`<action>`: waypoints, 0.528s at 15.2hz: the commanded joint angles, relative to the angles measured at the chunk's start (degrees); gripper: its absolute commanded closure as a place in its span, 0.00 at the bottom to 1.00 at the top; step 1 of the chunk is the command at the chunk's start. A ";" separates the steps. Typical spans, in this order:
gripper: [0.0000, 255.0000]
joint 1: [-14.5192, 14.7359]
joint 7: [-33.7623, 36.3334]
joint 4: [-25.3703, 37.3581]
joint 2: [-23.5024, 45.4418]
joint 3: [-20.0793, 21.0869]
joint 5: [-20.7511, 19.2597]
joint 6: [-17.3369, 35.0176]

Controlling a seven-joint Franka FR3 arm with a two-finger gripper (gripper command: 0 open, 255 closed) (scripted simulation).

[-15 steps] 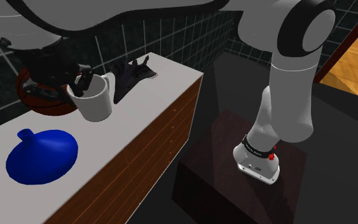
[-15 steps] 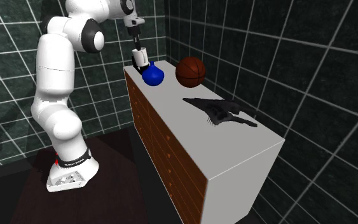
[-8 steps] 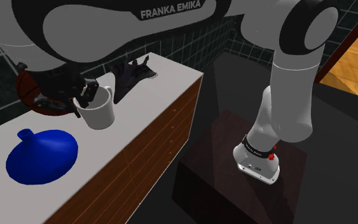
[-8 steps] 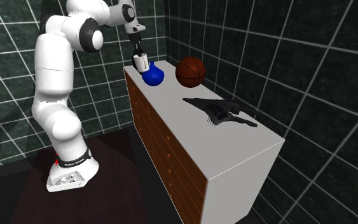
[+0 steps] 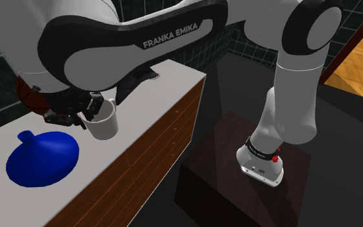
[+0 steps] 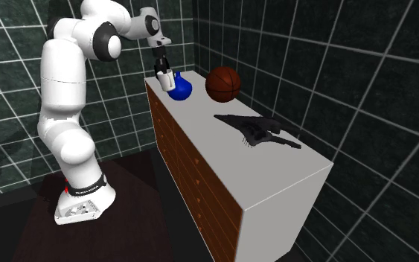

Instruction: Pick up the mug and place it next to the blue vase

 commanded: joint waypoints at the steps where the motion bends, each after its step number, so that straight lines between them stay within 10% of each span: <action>1: 1.00 -0.26 0.34 -2.02 -0.23 -0.04 -0.03 1.81; 8: 1.00 -0.53 1.53 -6.35 0.53 -0.36 -0.78 6.67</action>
